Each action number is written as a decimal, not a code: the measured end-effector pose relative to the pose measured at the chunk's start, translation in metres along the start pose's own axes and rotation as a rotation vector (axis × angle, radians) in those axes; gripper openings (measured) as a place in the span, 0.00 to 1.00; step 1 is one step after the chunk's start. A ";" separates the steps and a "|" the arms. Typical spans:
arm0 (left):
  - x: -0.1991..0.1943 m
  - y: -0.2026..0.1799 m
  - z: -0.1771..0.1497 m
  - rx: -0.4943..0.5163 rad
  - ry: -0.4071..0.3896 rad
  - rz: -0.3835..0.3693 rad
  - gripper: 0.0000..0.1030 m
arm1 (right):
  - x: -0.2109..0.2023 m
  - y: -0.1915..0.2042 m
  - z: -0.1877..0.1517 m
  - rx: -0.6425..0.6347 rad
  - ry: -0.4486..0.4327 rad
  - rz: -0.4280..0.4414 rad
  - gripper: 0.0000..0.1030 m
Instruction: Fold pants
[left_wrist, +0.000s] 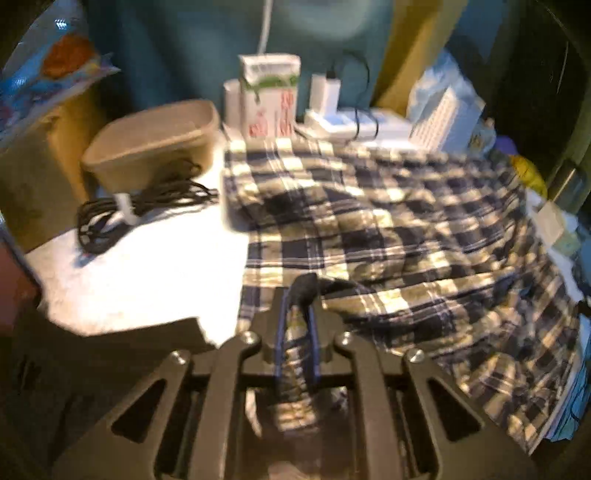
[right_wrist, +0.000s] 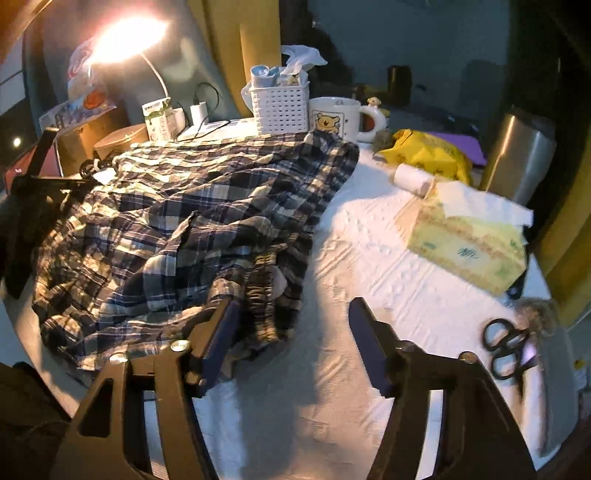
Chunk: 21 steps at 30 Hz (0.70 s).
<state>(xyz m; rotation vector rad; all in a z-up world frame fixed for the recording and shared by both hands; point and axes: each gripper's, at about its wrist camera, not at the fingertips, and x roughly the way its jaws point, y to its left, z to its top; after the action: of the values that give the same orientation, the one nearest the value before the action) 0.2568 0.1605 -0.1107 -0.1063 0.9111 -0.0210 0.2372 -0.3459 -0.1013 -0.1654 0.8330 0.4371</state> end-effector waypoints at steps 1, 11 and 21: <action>-0.015 0.002 -0.005 -0.015 -0.025 -0.010 0.15 | 0.001 0.002 0.001 -0.007 -0.003 0.003 0.64; -0.086 -0.013 -0.099 -0.132 -0.017 -0.084 0.26 | 0.040 0.036 -0.002 -0.153 0.063 0.029 0.35; -0.089 -0.009 -0.101 -0.117 -0.094 -0.013 0.60 | 0.032 0.034 -0.004 -0.134 0.036 -0.014 0.22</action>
<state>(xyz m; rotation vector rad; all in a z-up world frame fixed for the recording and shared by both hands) 0.1228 0.1490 -0.1006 -0.2208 0.8176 0.0248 0.2390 -0.3069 -0.1270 -0.3036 0.8376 0.4776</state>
